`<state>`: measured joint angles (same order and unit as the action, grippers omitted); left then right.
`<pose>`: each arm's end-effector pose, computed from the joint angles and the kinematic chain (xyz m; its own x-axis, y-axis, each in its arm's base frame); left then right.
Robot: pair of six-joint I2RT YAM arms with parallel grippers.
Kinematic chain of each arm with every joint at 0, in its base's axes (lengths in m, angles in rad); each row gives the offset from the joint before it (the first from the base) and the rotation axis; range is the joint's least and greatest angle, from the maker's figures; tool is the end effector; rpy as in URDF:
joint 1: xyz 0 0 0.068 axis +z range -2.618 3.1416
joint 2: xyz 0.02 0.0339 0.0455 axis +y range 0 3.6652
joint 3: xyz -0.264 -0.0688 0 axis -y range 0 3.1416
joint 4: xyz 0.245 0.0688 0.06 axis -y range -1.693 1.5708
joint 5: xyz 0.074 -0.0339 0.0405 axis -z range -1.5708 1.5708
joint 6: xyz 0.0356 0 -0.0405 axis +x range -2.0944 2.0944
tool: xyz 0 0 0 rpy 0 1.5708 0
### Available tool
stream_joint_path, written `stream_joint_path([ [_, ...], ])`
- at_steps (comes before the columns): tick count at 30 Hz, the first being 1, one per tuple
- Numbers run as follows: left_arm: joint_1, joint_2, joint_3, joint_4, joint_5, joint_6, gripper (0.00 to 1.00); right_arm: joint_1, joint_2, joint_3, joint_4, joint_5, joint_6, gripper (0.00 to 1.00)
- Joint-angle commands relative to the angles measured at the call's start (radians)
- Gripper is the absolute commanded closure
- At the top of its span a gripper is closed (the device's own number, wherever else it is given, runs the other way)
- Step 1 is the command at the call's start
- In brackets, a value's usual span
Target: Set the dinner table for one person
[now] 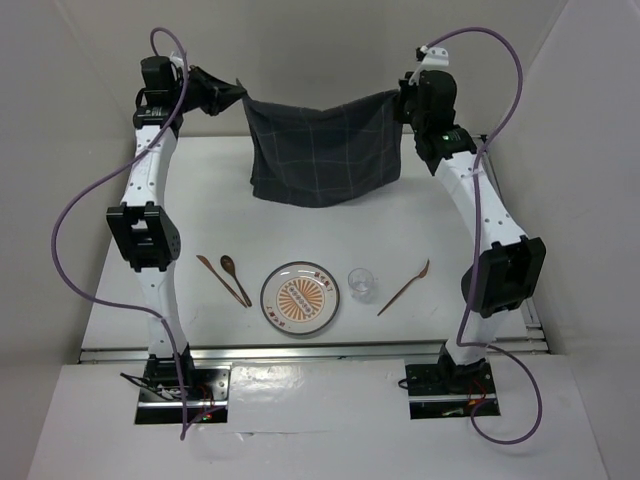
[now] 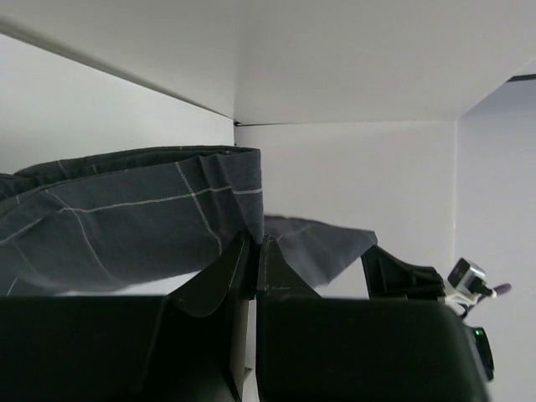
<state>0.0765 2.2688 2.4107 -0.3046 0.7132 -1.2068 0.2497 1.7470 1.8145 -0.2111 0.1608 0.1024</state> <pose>0.5236 0.0168 0.3935 -0.6050 -0.7552 -0.2523 0.0577 0.2745 -0.9599 0.4032 0.0970 0.4342 -0.1472 0.0666 -0.9869 -0.0757 0.9940 0.0784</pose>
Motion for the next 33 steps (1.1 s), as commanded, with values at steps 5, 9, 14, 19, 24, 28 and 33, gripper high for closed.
stream_joint_path([
  [5,0.061,-0.123,-0.077,0.151,0.089,-0.022,1.00,-0.041,-0.099,-0.073,0.153,-0.018,0.006,1.00],
  [9,0.086,-0.297,-0.283,0.131,0.110,0.058,1.00,-0.041,-0.216,-0.251,0.162,-0.027,0.040,1.00],
  [14,0.115,-0.608,-0.735,0.077,0.111,0.233,0.94,-0.041,-0.401,-0.496,0.096,-0.105,0.095,0.96],
  [19,0.212,-0.893,-1.218,-0.094,0.059,0.404,0.00,0.003,-0.611,-0.782,-0.035,-0.150,0.166,0.00],
  [24,0.256,-0.931,-1.158,-0.212,-0.033,0.452,0.00,0.014,-0.719,-0.860,-0.128,-0.150,0.206,0.00],
  [28,0.233,-0.919,-1.069,-0.223,-0.121,0.461,0.12,0.014,-0.689,-0.821,-0.165,-0.141,0.227,0.09],
  [33,0.155,-0.800,-1.070,-0.157,-0.123,0.461,0.93,0.014,-0.433,-0.680,-0.217,-0.228,0.240,0.58],
])
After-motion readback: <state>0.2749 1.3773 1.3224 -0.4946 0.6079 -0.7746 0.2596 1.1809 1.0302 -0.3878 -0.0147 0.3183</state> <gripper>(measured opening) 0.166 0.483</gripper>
